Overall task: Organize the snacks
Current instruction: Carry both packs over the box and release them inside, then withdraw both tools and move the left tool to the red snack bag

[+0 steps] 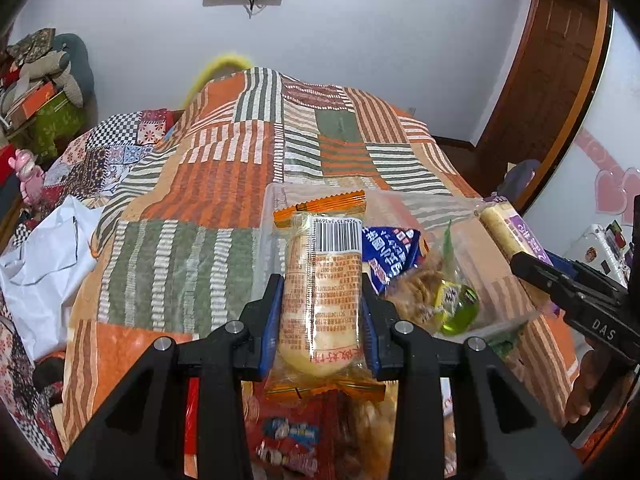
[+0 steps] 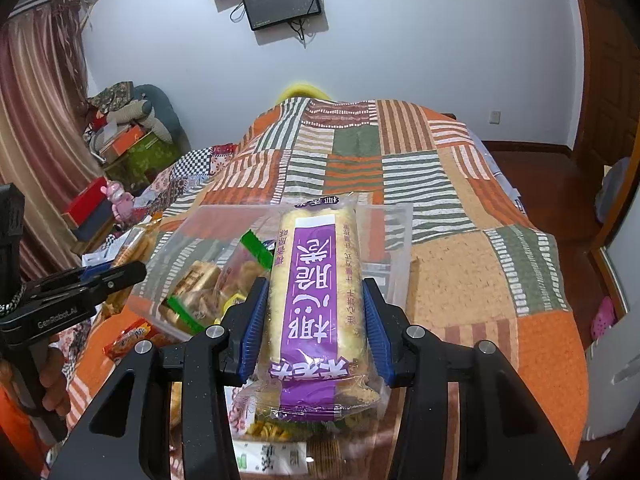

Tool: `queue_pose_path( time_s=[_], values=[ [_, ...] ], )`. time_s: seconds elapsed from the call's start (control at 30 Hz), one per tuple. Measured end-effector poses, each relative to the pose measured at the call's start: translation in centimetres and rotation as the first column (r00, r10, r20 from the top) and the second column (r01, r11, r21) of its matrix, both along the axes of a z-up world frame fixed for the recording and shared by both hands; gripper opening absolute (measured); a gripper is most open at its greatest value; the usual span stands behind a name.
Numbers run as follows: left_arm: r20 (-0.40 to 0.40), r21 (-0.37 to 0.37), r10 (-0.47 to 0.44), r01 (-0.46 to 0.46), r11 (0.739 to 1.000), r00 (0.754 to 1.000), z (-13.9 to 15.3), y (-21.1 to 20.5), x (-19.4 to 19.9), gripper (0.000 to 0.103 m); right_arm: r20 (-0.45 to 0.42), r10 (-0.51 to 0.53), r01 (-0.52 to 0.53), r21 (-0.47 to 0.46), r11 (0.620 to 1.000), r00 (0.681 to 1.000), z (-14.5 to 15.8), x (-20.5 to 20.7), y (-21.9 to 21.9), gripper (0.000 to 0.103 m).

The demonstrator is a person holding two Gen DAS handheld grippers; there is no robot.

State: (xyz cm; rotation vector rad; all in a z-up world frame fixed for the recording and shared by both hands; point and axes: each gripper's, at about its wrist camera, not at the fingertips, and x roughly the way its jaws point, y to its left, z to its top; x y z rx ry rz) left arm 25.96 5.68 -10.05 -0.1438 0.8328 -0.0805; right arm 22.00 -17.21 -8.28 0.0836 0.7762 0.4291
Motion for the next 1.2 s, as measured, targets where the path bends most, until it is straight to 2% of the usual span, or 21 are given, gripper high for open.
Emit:
queue_pose_path(
  time_s=[0.13,0.27,0.47,0.63,0.87,1.03,1.2],
  values=[
    [-0.030,-0.017,-0.008,0.007,1.000,1.000,-0.3,0.1,2.0,0.035,-0.011,0.002,-0.002,0.005,1.000,1.000,-0.1,1.0,0.1,0.042],
    [-0.035,0.046,-0.008,0.010,0.999,0.999,-0.6,-0.4,3.7,0.035,-0.039,0.014,-0.012,0.031,0.999,0.999,-0.2,2.3,0.1,0.042],
    [-0.043,0.111,-0.008,0.013,0.994,0.999,-1.2,-0.9,5.5,0.035,-0.068,0.021,-0.021,0.008,1.000,0.997,-0.9,3.7,0.8,0.042],
    [-0.071,0.122,-0.013,0.021,0.992,0.997,-2.0,-1.3,6.9,0.035,-0.099,0.031,-0.031,0.003,1.000,0.995,-1.7,4.6,1.0,0.042],
    [-0.087,0.136,-0.009,0.021,0.990,0.996,-3.0,-1.3,8.0,0.035,-0.101,0.032,-0.038,-0.054,0.998,0.994,-2.0,4.9,1.5,0.043],
    [-0.080,0.130,-0.016,0.027,0.991,0.997,-2.9,-1.2,7.6,0.040,-0.114,0.023,-0.023,-0.005,1.000,0.993,-1.9,5.1,0.6,0.058],
    [-0.062,0.148,-0.018,0.027,0.989,0.998,-2.1,-1.2,6.2,0.045,-0.107,0.022,-0.021,0.014,1.000,0.994,-1.1,4.2,-0.2,0.060]
  ],
)
